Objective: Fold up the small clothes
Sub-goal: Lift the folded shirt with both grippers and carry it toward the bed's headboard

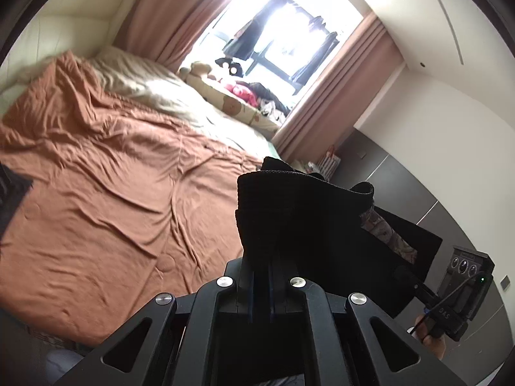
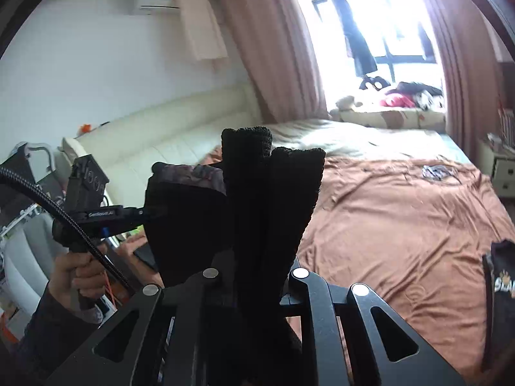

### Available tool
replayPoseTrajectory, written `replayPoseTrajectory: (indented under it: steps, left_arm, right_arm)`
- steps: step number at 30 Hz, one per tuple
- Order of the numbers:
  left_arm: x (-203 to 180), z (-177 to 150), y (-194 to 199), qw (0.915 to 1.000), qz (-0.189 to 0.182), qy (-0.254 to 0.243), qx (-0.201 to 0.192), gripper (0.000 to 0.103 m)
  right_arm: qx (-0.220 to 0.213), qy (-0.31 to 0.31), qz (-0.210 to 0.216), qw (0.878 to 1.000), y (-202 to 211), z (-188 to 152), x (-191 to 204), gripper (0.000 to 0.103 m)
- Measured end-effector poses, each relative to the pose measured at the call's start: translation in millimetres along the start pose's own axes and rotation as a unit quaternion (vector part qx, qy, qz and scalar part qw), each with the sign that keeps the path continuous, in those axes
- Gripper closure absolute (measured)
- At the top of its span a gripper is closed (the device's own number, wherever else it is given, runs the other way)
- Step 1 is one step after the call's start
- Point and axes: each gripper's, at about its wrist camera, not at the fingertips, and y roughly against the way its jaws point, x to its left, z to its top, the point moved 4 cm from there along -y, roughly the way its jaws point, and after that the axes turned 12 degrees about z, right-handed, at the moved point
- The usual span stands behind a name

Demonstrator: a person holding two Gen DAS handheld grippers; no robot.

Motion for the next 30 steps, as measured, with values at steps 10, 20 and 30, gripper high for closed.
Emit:
replayPoseTrajectory:
  steps: [10,20,30]
  left_arm:
    - [30.3,65.9,78.9,0.9973,0.011,-0.003,-0.072,0.097]
    - [116.7,90.0,117.8,0.9918,0.066,0.013,-0.109,0.097]
    - [234.4,99.4,145.3,0.9799,0.145,0.013,-0.136,0.097]
  right_arm:
    - [-0.013,0.061,0.036,0.997,-2.0,37.4,75.3,0.093]
    - [-0.006,0.07,0.086,0.994,-80.0,40.6,83.5,0.093]
    - [0.022,0.086,0.147,0.985,-186.5,41.7,114.2,0.093]
